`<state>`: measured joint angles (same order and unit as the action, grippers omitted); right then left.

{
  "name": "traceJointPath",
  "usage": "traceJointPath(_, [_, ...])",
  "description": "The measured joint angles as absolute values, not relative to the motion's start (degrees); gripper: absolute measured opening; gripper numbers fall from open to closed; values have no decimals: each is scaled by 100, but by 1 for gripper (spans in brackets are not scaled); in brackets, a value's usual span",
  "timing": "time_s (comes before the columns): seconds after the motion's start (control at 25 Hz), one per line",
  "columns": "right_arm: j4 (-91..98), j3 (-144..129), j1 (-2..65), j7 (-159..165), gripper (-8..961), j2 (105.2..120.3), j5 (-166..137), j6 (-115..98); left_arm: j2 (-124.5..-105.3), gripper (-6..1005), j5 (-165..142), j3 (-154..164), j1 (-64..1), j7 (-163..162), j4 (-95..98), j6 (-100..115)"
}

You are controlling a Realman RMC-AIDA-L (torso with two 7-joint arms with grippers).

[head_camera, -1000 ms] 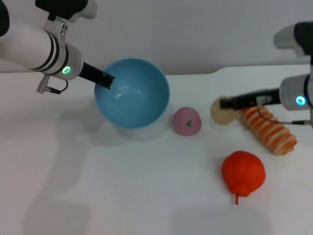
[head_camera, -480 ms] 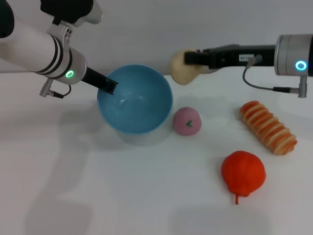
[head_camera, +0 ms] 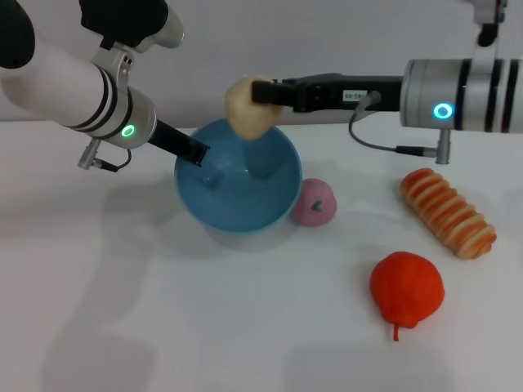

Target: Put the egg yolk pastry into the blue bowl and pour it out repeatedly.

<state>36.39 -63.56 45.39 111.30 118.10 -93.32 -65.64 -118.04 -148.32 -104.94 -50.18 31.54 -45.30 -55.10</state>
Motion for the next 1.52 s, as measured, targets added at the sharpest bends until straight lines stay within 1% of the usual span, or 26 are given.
traceJointPath(0.2, [3261,-6395,4683,11018,49,11829,-9343,-6036,-11804,-1,-14825,-10493,-4992,3150,-4528,-5511])
traceJointPath(0.44, [3085,-6518,4797,10885,44,11874,-9342,-5934,-11803,-1,-14820,-10494,-4984,3158,-4521,-5486])
traceJointPath(0.68, [2857,-6573,4957,10743,38,11877,-9325,-5879,-11796,0,-14818,-10494,-4980,3155,-4517,-5465])
traceJointPath(1.0, [2836,-6605,4958,10843,176,11874,-9284,-5674,-11794,-1,-14819,-10494,-4980,3155,-4490,-5452])
traceJointPath(1.2, [2993,-6602,4868,10824,368,11869,-9289,-5660,-11794,0,-14818,-10494,-4985,3155,-4464,-5421])
traceJointPath(1.24, [3074,-6593,4802,10807,406,11864,-9297,-5633,-11794,0,-14819,-10494,-4975,3155,-4464,-5401])
traceJointPath(1.52, [4362,-6599,3751,9793,454,11877,-9287,-4915,-11795,0,-14818,-10494,-4929,3158,-4457,-5209])
